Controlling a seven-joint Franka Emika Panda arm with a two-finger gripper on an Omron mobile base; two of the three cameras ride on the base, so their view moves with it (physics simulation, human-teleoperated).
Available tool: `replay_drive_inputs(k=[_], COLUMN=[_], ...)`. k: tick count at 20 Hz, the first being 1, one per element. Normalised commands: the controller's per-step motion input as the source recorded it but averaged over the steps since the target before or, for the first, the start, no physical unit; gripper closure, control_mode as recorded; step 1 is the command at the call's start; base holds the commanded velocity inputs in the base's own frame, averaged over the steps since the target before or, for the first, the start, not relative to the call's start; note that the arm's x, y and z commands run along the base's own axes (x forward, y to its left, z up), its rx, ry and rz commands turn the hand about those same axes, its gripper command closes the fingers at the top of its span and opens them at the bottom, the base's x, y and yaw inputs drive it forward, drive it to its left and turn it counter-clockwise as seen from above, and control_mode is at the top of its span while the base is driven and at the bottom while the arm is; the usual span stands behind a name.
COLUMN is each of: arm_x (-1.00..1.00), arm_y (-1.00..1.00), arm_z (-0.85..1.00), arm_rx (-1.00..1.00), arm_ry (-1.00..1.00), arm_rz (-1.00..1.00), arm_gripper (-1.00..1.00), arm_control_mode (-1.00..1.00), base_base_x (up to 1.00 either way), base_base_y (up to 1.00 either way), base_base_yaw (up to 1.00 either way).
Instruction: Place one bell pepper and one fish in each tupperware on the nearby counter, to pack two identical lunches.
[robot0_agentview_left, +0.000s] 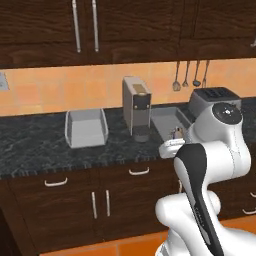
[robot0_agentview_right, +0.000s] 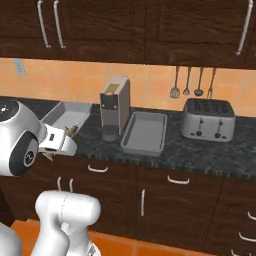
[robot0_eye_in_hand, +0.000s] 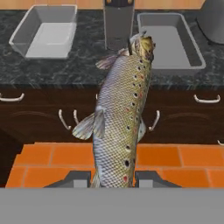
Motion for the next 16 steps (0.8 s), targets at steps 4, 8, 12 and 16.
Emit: replay_drive_inputs(k=[4, 8, 12, 16], arm_x=[0.00, 0.00, 0.00, 0.00], arm_y=[0.00, 0.00, 0.00, 0.00], arm_z=[0.00, 0.00, 0.00, 0.00], arm_rx=[0.00, 0.00, 0.00, 0.00], arm_ry=[0.00, 0.00, 0.00, 0.00], arm_rz=[0.00, 0.00, 0.00, 0.00], arm_gripper=[1.00, 1.00, 1.00, 1.00], arm_control_mode=[1.00, 1.00, 1.00, 1.00], base_base_x=[0.37, 0.35, 0.64, 0.68], base_base_y=[0.97, 0.81, 0.58, 0.07], base_base_yaw=[-0.17, -0.09, 0.00, 0.01])
